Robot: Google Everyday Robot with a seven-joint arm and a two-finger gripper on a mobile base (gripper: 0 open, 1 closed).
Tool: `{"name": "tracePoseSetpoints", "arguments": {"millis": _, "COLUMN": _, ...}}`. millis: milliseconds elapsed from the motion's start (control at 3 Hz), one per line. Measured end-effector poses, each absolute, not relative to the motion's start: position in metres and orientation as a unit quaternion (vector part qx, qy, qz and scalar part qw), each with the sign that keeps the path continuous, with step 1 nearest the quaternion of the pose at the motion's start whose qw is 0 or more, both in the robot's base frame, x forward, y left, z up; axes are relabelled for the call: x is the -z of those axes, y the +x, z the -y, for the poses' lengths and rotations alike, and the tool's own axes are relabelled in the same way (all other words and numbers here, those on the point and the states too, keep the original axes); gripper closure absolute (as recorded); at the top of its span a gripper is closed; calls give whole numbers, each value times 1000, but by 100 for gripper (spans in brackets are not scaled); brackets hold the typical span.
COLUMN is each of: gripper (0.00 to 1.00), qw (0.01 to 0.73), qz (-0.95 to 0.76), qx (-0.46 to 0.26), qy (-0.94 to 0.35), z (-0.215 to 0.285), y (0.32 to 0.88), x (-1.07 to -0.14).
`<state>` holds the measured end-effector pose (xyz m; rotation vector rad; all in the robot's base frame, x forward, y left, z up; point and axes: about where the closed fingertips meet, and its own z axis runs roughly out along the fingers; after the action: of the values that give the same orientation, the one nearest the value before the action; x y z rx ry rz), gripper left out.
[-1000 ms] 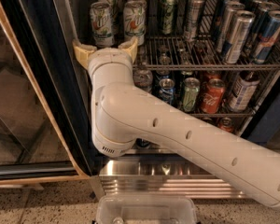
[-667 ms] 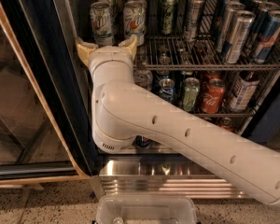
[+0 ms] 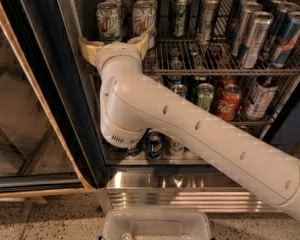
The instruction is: Pick 7up can from top shelf of fridge
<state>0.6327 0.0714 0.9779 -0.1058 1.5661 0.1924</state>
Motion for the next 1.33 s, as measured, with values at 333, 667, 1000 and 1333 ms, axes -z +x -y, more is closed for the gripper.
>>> {"name": "tracePoseSetpoints", "arguments": {"millis": 333, "gripper": 17, "qw": 692, "qz": -714, "qx": -93, "qy": -55, "z": -76, "y": 650, "x": -971}}
{"name": "tracePoseSetpoints", "arguments": {"millis": 667, "gripper": 15, "qw": 687, "qz": -718, "qx": -89, "qy": -62, "z": -79, "y": 657, "x": -967}}
{"name": "tracePoseSetpoints", "arguments": {"millis": 1000, "gripper": 18, "qw": 695, "qz": -711, "qx": -86, "qy": -68, "z": -69, "y": 651, "x": -973}}
{"name": "tracePoseSetpoints", "arguments": {"millis": 1333, "gripper": 17, "qw": 695, "qz": -711, "qx": -85, "qy": -67, "z": -67, "y": 651, "x": -973}}
